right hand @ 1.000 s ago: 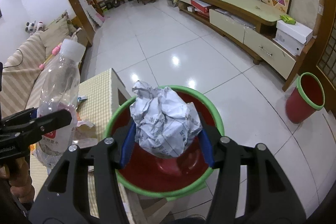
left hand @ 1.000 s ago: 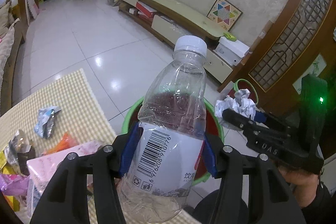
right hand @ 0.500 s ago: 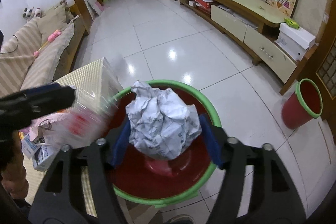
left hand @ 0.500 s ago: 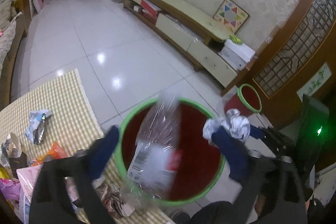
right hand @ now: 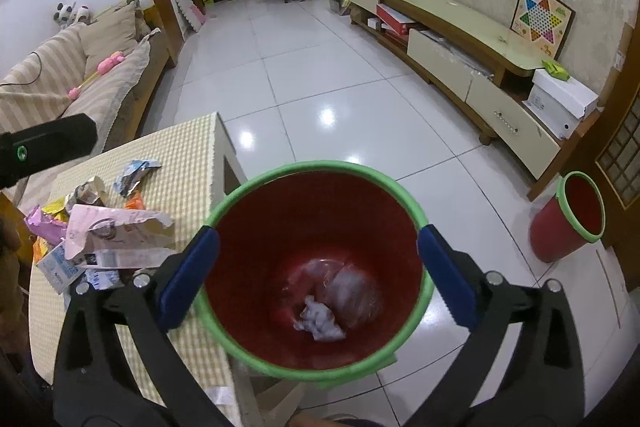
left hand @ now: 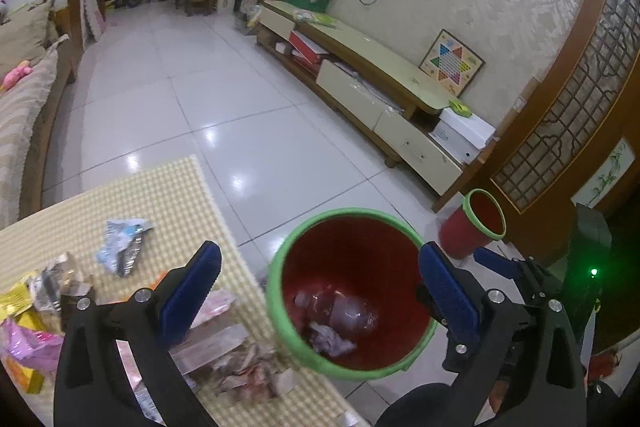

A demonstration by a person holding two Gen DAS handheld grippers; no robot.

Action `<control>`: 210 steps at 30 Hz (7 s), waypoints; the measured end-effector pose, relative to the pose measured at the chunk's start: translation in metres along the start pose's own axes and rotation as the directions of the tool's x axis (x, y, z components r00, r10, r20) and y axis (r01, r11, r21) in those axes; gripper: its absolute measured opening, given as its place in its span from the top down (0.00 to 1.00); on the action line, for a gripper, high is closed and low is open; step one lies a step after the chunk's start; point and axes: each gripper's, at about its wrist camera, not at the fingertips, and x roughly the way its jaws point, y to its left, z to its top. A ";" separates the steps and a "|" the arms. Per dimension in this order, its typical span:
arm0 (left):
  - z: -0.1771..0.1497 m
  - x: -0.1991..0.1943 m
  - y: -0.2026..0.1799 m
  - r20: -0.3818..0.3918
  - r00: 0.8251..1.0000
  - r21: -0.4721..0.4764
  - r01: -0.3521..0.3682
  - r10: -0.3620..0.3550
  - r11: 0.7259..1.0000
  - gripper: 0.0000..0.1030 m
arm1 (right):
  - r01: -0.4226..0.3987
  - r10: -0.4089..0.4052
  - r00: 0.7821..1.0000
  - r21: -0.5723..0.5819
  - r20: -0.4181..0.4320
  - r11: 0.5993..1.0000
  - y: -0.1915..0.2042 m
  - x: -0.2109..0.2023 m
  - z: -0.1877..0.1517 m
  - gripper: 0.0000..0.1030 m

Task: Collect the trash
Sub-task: 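Move both open grippers back over the table, then grasp the yellow iced-tea carton with the left gripper while the right gripper grasps the crumpled brown paper, then lift the carton with the left gripper while the right gripper carries the paper over the bin, then open the right gripper over the bin while the left gripper drops the carton in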

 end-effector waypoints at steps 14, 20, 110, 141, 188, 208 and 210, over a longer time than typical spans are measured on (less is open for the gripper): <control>-0.044 -0.092 0.078 0.081 0.989 -0.081 -0.114 0.121 0.990 0.08 | -0.096 0.096 0.995 -0.052 0.003 0.994 0.085 -0.036 -0.018 0.05; -0.072 -0.140 0.119 0.116 0.974 -0.135 -0.177 0.192 0.975 0.08 | -0.134 0.135 0.991 -0.132 -0.003 0.982 0.141 -0.050 -0.027 0.05; -0.192 -0.098 0.304 -0.304 0.906 -0.132 -0.347 0.295 0.929 0.37 | -0.158 0.098 0.957 -0.207 -0.274 0.966 0.182 0.053 -0.084 0.70; -0.128 -0.176 0.191 -0.026 0.948 -0.156 -0.317 0.317 0.935 0.37 | -0.218 0.205 0.975 -0.185 -0.083 0.958 0.168 -0.036 -0.037 0.70; -0.011 0.054 -0.024 -0.167 0.984 0.018 0.071 -0.067 0.997 0.19 | -0.068 0.074 0.995 0.095 -0.066 0.993 -0.033 0.010 -0.001 0.48; -0.016 -0.016 0.028 -0.052 0.999 -0.051 -0.018 0.016 0.999 0.08 | -0.055 0.056 0.998 0.037 -0.021 0.998 0.007 -0.013 0.002 0.05; -0.021 -0.027 0.034 -0.043 0.999 -0.056 -0.035 0.032 0.998 0.08 | -0.056 0.057 0.998 0.030 -0.024 0.998 0.017 -0.017 0.000 0.05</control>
